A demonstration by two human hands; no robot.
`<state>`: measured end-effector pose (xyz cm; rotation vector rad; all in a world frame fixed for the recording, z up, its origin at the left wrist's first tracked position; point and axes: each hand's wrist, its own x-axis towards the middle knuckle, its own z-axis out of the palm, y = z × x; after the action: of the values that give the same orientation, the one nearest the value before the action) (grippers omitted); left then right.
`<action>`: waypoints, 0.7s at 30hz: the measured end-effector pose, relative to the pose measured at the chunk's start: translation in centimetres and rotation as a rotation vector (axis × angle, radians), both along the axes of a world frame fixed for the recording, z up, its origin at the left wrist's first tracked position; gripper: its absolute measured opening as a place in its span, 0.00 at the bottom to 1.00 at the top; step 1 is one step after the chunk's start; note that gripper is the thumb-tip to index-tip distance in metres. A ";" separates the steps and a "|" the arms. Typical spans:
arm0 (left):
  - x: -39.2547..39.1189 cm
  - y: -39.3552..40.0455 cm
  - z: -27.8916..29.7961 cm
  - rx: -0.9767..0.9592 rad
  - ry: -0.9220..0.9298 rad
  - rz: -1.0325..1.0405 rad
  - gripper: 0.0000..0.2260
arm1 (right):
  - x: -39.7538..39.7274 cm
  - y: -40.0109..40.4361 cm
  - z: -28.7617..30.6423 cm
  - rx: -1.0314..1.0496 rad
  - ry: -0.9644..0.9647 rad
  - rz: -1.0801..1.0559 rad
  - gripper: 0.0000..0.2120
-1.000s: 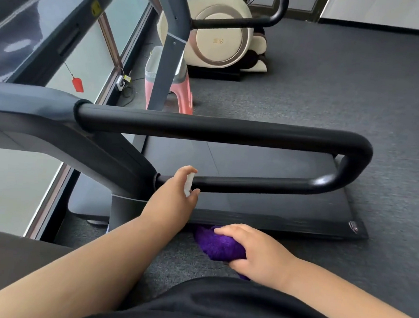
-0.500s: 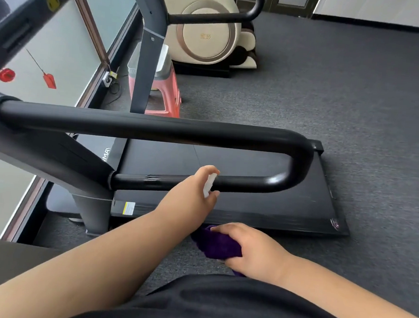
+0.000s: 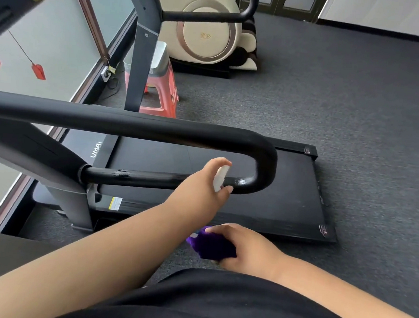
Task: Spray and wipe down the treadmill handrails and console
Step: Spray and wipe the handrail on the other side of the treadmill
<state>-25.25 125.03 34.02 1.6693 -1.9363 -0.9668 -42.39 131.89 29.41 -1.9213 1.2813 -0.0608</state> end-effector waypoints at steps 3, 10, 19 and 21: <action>2.5 0.9 -0.3 0.000 0.027 0.131 0.21 | -0.5 -0.3 0.8 -0.100 -0.030 -0.014 0.33; 8.2 5.1 -1.4 -0.037 0.125 0.362 0.25 | 1.4 -1.9 5.3 -0.789 -0.031 0.147 0.30; 9.2 6.8 -1.3 -0.053 0.160 0.316 0.24 | 4.8 -7.1 6.1 -0.583 0.642 -0.023 0.30; 9.6 7.0 -1.2 -0.066 0.146 0.315 0.25 | 5.1 -7.1 5.2 -0.539 0.618 -0.088 0.25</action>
<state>-15.65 132.04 32.83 1.7461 -1.5365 -0.8648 -37.27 124.78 34.63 -2.4497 1.9028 0.1753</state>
